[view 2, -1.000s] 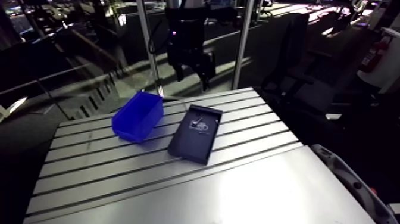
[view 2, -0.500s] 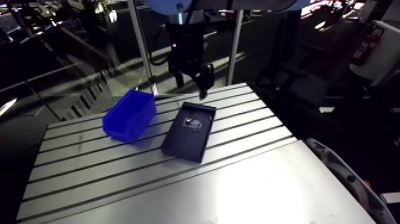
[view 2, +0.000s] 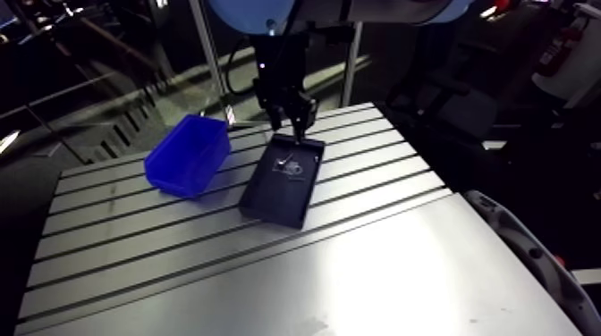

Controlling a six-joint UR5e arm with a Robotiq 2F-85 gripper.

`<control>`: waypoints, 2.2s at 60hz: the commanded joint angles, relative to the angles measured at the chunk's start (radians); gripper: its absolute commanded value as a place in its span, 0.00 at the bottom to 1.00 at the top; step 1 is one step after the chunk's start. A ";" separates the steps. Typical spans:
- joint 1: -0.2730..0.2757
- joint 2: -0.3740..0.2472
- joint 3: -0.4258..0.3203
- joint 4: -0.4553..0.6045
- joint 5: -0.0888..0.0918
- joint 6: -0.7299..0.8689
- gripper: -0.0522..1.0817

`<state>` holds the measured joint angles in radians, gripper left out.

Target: Pick up the M10 bolt from the tray and put it into the blue bin.

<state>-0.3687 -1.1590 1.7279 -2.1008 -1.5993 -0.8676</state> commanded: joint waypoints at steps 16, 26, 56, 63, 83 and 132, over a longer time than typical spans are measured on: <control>0.000 0.034 0.005 -0.011 0.017 0.007 0.46; 0.000 0.037 0.011 -0.012 0.014 0.006 0.49; 0.000 0.076 0.023 -0.047 0.011 -0.004 0.49; -0.001 0.084 0.022 -0.048 0.011 -0.007 0.49; -0.001 0.100 0.011 -0.049 0.011 -0.009 0.49; 0.000 0.121 0.003 -0.049 0.019 -0.009 0.54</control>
<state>-0.3683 -1.0429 1.7328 -2.1500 -1.5827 -0.8765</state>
